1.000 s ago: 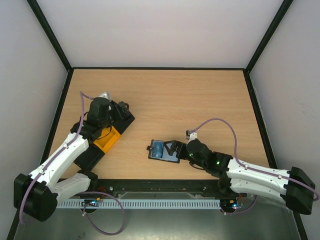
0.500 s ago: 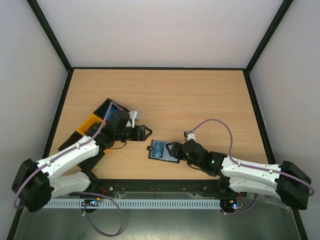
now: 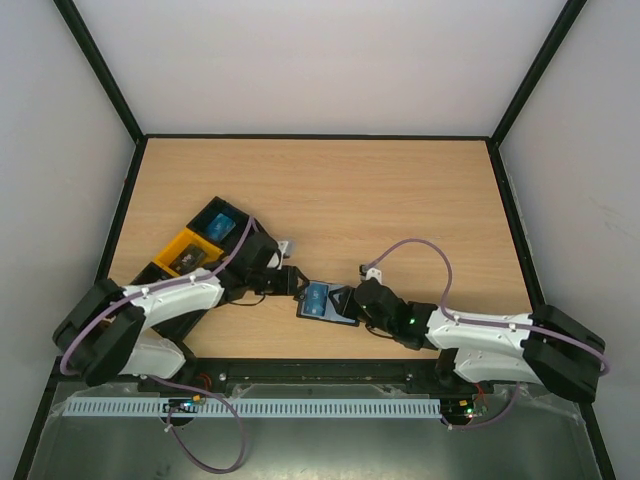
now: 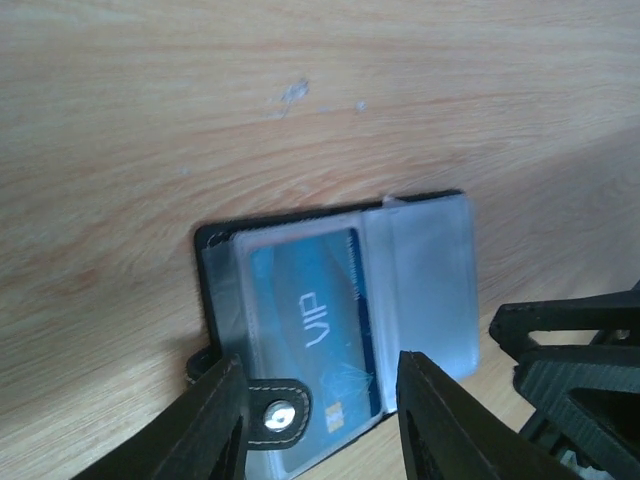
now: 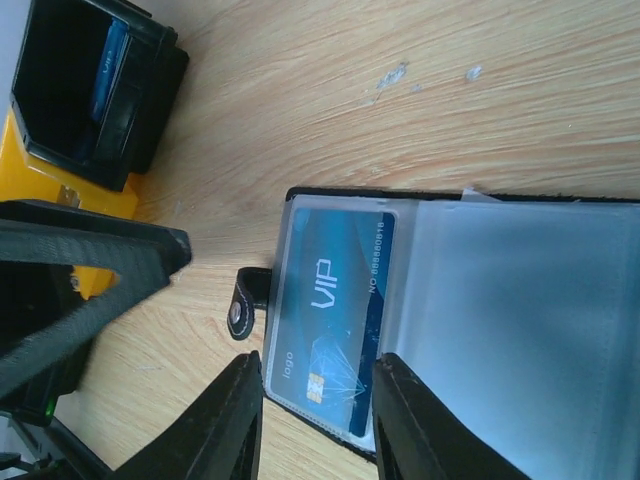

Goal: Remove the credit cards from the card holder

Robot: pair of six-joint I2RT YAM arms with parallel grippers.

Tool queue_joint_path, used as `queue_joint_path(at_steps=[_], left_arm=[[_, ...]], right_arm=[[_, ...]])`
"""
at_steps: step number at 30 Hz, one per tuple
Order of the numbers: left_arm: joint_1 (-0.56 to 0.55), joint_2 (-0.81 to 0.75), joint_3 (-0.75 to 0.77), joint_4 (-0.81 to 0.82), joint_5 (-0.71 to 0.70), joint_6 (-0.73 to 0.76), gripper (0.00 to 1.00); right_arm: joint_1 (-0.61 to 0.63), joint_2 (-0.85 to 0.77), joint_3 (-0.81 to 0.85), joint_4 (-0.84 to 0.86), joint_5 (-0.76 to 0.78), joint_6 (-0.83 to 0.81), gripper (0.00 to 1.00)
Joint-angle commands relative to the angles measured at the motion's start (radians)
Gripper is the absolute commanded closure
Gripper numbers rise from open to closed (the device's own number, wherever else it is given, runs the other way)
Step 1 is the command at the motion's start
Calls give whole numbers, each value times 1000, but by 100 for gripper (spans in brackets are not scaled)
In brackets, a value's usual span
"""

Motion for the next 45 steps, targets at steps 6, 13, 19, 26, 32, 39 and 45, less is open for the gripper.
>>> queue_joint_path(at_steps=[6, 13, 19, 26, 32, 39, 45], left_arm=[[-22, 121, -70, 113, 20, -21, 71], [-40, 155, -82, 135, 18, -40, 81], [-57, 148, -92, 136, 19, -69, 91], [-65, 150, -117, 155, 17, -98, 97], [-66, 160, -127, 160, 15, -97, 97], [-66, 177, -135, 176, 13, -94, 97], [-66, 202, -137, 194, 17, -93, 97]], right_arm=[[3, 117, -27, 180, -41, 29, 73], [3, 180, -19, 192, -39, 10, 74], [4, 221, -23, 197, -18, 4, 77], [2, 264, -22, 237, -29, -2, 81], [1, 289, -19, 247, -16, 5, 83], [2, 336, -31, 314, -43, 23, 83], [1, 346, -33, 334, -48, 27, 84]])
